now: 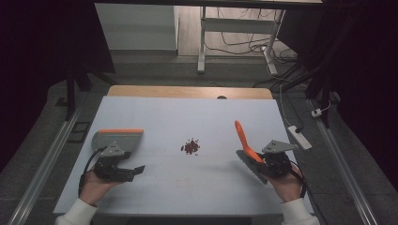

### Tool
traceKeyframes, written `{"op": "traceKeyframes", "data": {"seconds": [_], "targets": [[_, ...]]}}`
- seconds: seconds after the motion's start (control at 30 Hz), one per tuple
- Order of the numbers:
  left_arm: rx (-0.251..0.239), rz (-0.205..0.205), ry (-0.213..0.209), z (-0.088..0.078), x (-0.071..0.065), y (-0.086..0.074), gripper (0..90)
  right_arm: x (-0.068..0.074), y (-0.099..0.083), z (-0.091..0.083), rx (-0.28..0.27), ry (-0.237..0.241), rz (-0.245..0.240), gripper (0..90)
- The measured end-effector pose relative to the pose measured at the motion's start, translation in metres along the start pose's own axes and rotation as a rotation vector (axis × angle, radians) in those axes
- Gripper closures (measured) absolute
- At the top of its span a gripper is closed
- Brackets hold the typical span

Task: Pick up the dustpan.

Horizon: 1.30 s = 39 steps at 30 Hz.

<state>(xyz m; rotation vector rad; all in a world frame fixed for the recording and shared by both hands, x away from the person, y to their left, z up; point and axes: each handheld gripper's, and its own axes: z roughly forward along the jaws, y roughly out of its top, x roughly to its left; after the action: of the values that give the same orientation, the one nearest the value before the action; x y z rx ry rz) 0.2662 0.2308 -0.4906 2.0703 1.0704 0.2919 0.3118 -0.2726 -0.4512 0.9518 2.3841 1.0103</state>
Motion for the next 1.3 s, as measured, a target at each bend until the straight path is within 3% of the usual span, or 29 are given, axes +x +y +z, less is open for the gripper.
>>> {"op": "traceKeyframes", "data": {"seconds": [0.27,0.6,0.87,1.07,1.3], "targets": [[0.012,0.009,0.013,0.0,-0.004,0.0,19.7,-0.001,0.002,0.001,0.003,-0.006,-0.001,69.7],[-0.009,0.01,0.022,-0.006,-0.007,0.002,19.9,0.003,0.006,0.001,-0.011,-0.004,-0.018,69.6],[0.006,0.048,0.02,-0.005,-0.02,0.019,19.5,0.004,0.004,-0.007,-0.033,-0.014,-0.016,69.7],[0.028,0.018,0.034,-0.008,-0.018,0.033,19.4,0.003,0.004,-0.009,-0.045,-0.018,-0.01,69.7],[0.038,-0.032,0.092,-0.019,-0.014,0.045,18.5,0.004,0.003,-0.008,-0.044,-0.012,-0.019,69.7]]}}
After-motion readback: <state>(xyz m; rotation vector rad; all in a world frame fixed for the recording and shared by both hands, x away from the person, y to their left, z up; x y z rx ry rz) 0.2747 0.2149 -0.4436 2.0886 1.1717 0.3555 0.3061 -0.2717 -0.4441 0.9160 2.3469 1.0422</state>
